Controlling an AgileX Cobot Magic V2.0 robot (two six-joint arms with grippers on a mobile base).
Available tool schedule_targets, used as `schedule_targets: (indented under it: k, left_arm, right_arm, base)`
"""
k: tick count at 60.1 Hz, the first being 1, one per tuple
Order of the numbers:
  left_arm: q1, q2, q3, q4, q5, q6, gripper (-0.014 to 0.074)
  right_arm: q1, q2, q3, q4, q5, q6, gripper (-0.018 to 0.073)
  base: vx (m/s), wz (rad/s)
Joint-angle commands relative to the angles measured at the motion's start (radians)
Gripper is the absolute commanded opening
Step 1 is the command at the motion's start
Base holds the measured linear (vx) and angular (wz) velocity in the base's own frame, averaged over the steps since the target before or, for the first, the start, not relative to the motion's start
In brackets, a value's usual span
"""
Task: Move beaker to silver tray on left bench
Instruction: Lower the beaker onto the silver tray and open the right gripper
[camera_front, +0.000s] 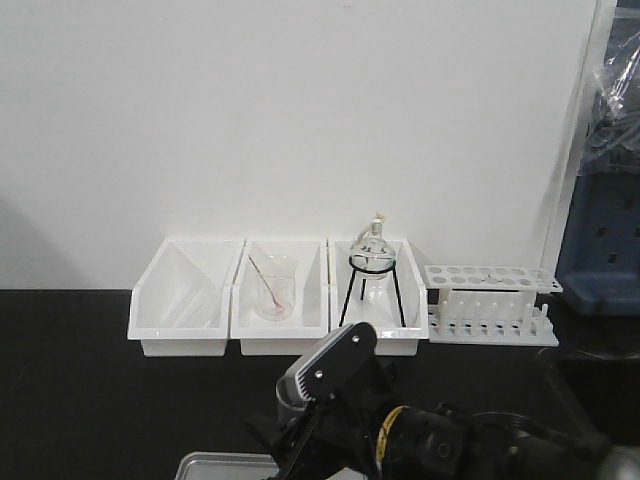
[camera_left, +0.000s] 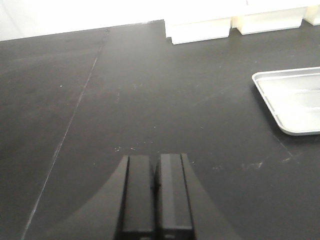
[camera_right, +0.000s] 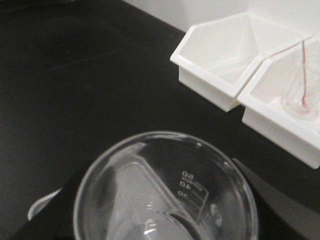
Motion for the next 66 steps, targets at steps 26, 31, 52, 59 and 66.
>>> schedule_targets:
  k: [26, 31, 52, 59, 66]
  left_arm:
    - [-0.005, -0.007, 0.020, -0.003, -0.081, -0.002, 0.0001]
    - [-0.005, -0.007, 0.020, -0.003, -0.081, -0.002, 0.0001]
    - [-0.005, -0.007, 0.020, -0.003, -0.081, -0.002, 0.0001]
    - [-0.005, -0.007, 0.020, -0.003, -0.081, -0.002, 0.0001]
    - [-0.005, -0.007, 0.020, -0.003, -0.081, -0.002, 0.0001]
  right_arm:
    - [-0.001, 0.317, -0.131, 0.012, -0.263, -0.057, -0.0009]
    - [-0.001, 0.356, -0.131, 0.012, -0.272, -0.057, -0.0007]
    - [-0.001, 0.410, -0.130, 0.012, -0.270, -0.057, 0.0041]
    - [-0.001, 0.410, -0.130, 0.012, -0.277, -0.057, 0.0104]
    - [-0.001, 0.410, -0.130, 0.012, -0.277, -0.057, 0.0204]
  base:
    - [0.00, 0.00]
    - [0.00, 0.00]
    - [0.00, 0.00]
    - [0.00, 0.00]
    - [0.00, 0.00]
